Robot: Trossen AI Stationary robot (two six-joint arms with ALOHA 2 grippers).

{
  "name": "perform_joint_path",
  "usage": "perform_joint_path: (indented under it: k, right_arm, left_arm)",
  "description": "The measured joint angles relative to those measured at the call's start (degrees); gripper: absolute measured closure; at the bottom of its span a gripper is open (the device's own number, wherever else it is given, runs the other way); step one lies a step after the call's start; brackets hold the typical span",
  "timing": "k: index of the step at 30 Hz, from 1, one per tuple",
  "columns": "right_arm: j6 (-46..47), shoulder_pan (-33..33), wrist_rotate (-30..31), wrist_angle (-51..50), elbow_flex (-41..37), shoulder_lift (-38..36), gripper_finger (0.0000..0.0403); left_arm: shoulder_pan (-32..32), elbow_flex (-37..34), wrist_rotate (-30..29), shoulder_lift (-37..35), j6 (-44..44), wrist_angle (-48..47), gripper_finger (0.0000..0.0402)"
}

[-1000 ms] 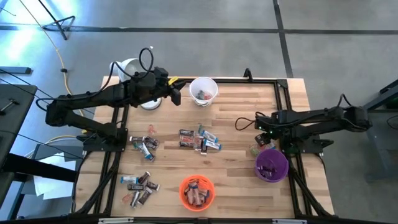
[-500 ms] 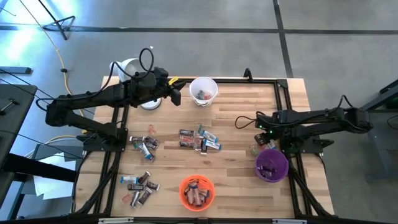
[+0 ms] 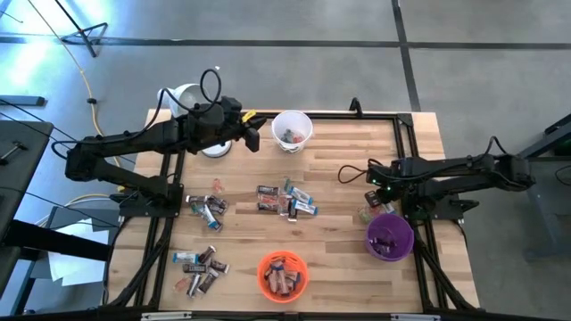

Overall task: Organize candy in baskets
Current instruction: Put the white chocolate bar into the orange bucket

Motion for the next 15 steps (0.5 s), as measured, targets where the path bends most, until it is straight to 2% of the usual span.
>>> perform_joint_path:
  k: [5,15]
  right_arm:
    - [0.6,0.0,-0.2,-2.2,2.5,-0.3,0.0388]
    - [1.1,0.4,-0.3,-8.2,14.5,-1.8,0.0395]
  left_arm:
    - [0.0,0.0,0.0,0.0,0.0,-0.4,0.0346]
    - [0.0,0.0,0.0,0.0,1.7,-0.5,0.0346]
